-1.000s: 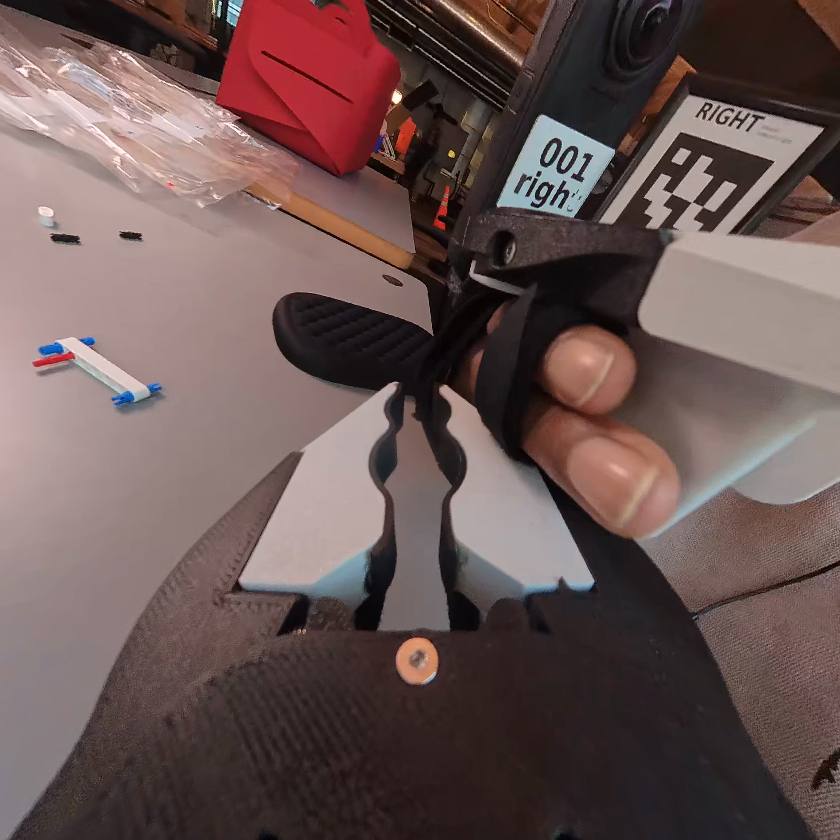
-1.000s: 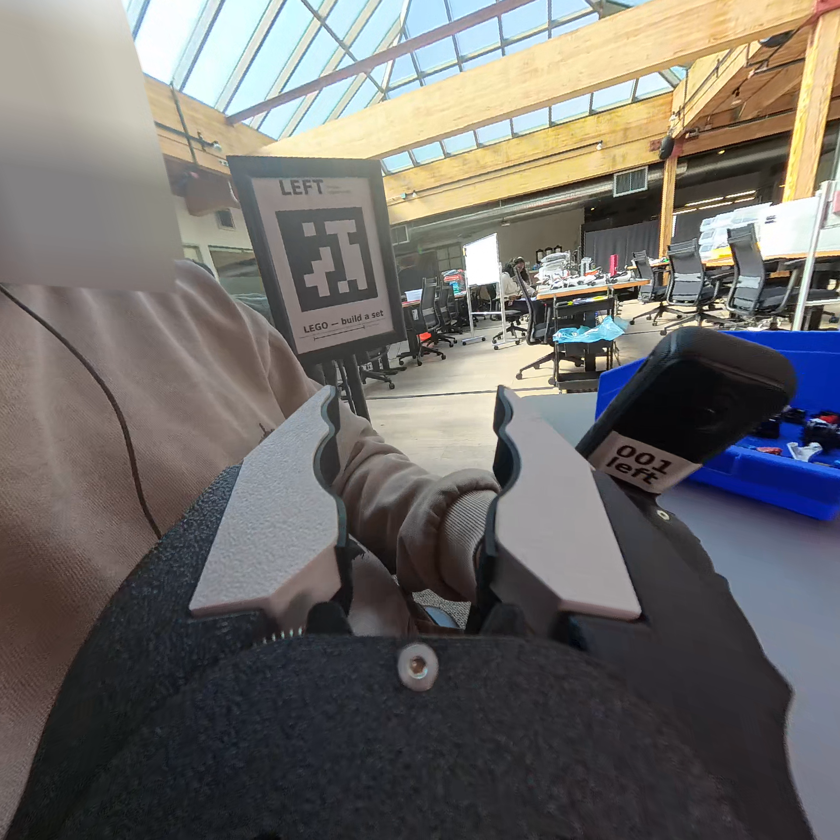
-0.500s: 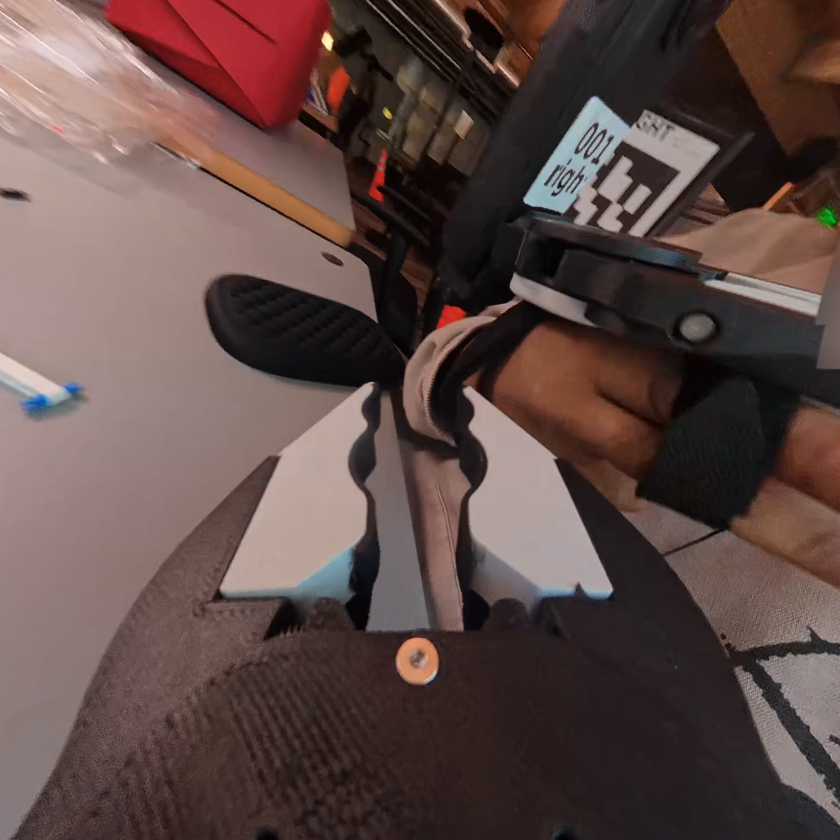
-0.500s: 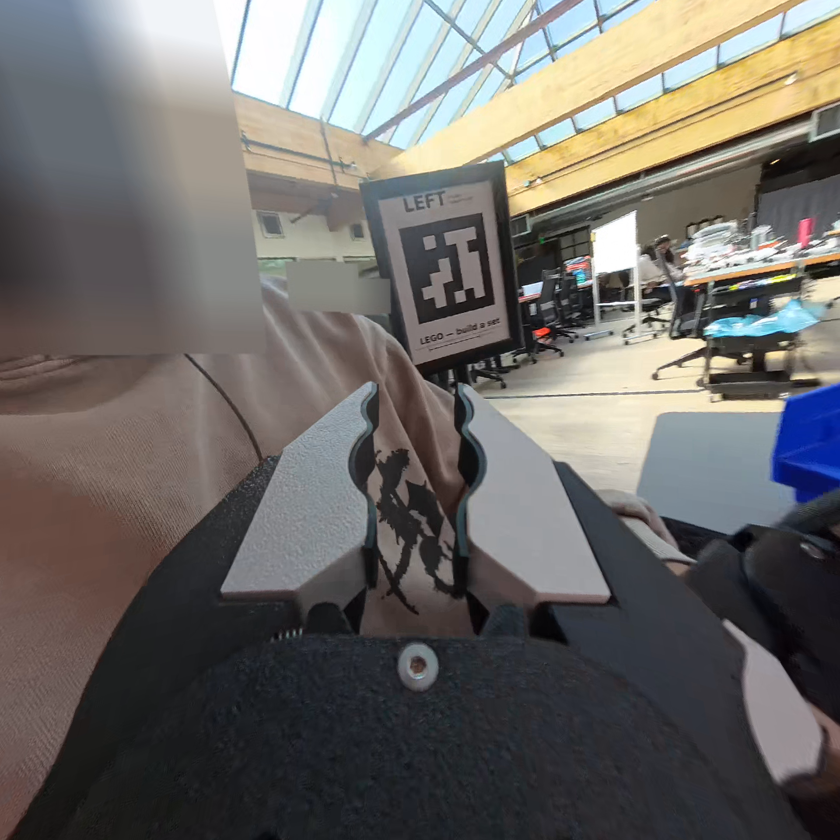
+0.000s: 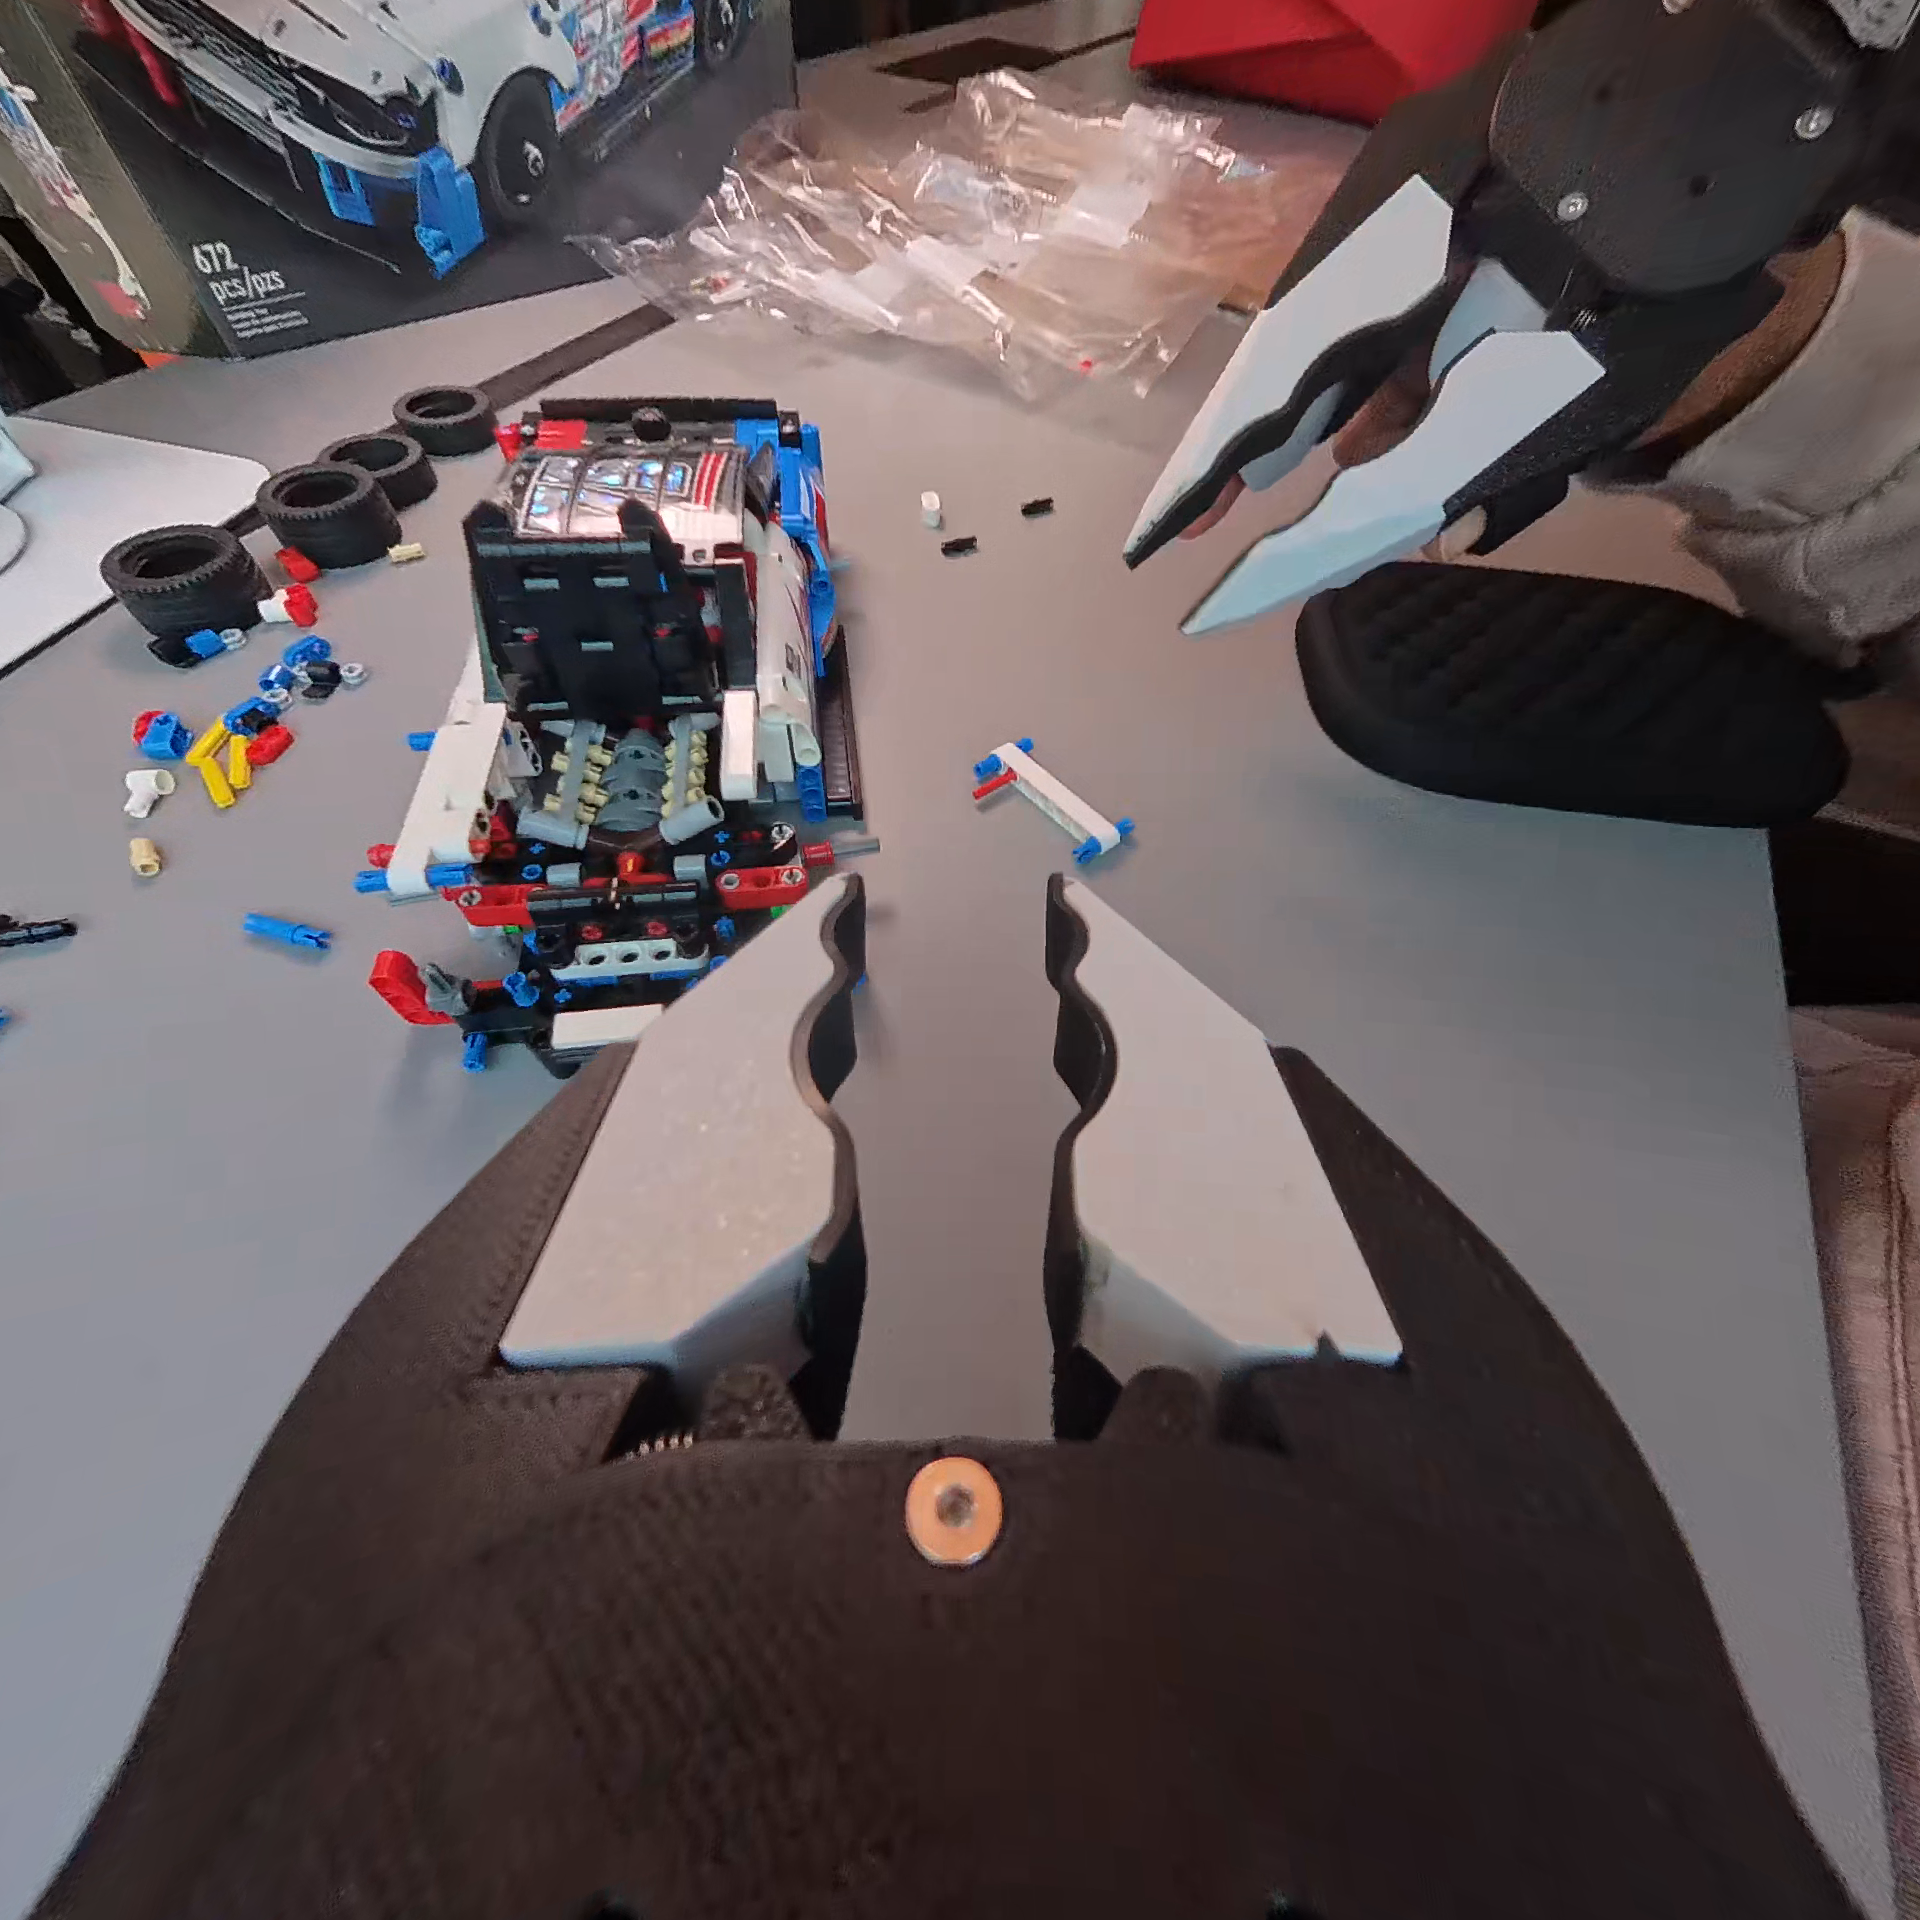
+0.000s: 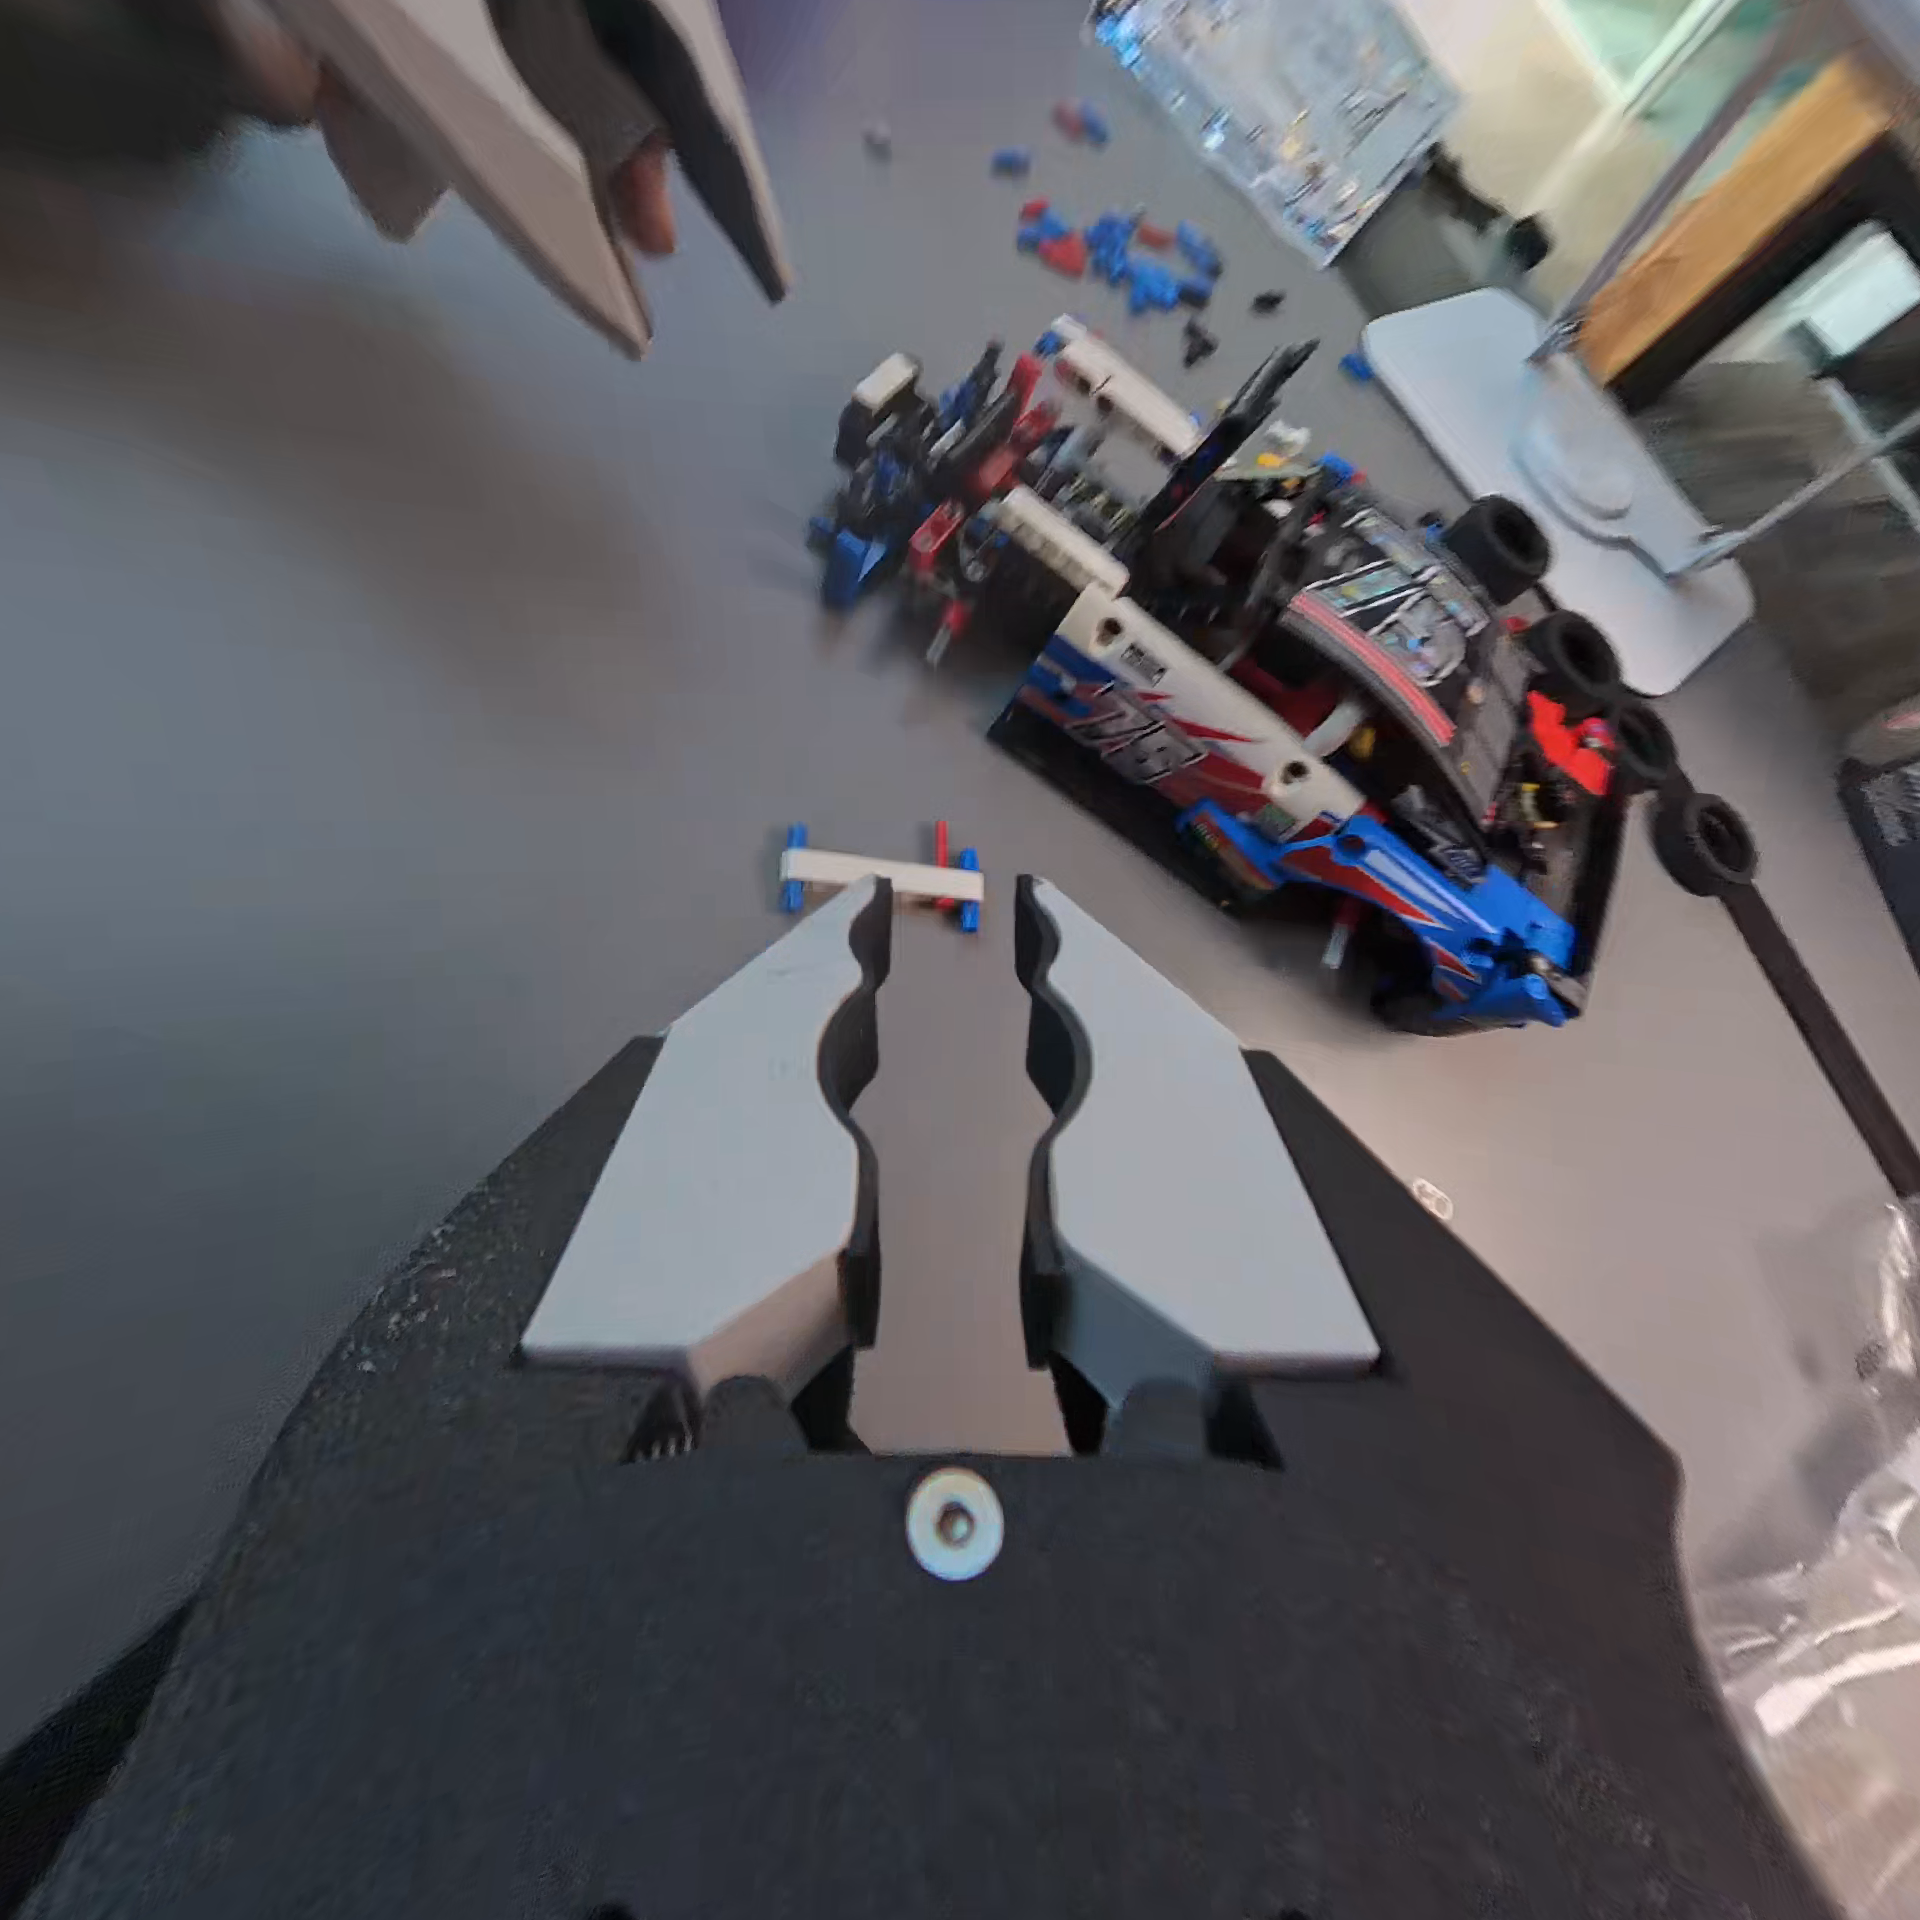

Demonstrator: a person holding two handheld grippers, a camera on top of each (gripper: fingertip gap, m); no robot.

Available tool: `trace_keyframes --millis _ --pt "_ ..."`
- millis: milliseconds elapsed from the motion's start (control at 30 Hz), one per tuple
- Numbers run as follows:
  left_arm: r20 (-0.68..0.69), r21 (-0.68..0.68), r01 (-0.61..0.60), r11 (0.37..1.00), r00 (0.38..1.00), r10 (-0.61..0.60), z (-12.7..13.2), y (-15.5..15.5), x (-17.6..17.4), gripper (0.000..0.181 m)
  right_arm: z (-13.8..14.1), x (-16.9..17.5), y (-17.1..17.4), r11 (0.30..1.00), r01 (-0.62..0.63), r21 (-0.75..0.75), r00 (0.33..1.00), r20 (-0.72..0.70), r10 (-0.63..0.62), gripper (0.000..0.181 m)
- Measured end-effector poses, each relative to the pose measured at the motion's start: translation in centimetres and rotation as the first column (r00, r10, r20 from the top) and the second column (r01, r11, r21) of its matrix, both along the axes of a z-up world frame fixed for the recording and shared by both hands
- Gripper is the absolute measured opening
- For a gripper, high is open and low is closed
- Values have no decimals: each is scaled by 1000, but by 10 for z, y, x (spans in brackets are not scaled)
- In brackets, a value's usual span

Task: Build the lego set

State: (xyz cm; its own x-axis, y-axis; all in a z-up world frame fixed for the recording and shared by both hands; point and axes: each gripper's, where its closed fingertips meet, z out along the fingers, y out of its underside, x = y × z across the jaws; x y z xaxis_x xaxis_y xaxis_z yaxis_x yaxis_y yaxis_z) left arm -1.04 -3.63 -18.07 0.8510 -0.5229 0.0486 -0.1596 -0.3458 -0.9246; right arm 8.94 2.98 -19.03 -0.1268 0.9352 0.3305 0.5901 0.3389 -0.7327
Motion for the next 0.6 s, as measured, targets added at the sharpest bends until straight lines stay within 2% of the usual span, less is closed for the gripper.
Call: trace_keyframes --millis 33,133,267,367,400,433,467,500,533,600 --pt "-17 -12 7 1000 1000 -8 -6 3 2 33 -12 3 -3 998 -66 18 995 82 65 25" --pt "-52 -59 45 997 998 -48 -24 8 10 33 -28 -4 1 954 -273 124 947 211 243 37" --pt "-51 -84 83 993 995 -87 -35 12 16 33 -50 -16 2 845 -529 82 781 436 447 42" --pt "-41 -87 98 991 994 -102 -38 9 19 32 -62 -22 -1 756 -654 -9 638 530 559 39" --pt "-35 -89 103 991 994 -106 -38 8 19 32 -63 -24 -3 739 -672 -46 603 544 583 33" --pt "-30 -89 105 990 994 -108 -38 7 20 32 -64 -26 -4 728 -682 -69 576 563 593 20" --pt "-27 -89 109 990 993 -112 -39 6 21 32 -65 -28 -5 722 -687 -81 560 574 597 8" --pt "-29 -92 114 989 993 -117 -39 5 21 32 -65 -31 -10 723 -683 -106 557 564 609 6" --pt "-32 -95 120 988 992 -123 -40 3 22 32 -64 -36 -18 732 -667 -138 575 531 623 6" --pt "-28 -116 145 983 988 -149 -42 -1 25 33 -60 -51 -34 774 -611 -166 652 448 611 6"
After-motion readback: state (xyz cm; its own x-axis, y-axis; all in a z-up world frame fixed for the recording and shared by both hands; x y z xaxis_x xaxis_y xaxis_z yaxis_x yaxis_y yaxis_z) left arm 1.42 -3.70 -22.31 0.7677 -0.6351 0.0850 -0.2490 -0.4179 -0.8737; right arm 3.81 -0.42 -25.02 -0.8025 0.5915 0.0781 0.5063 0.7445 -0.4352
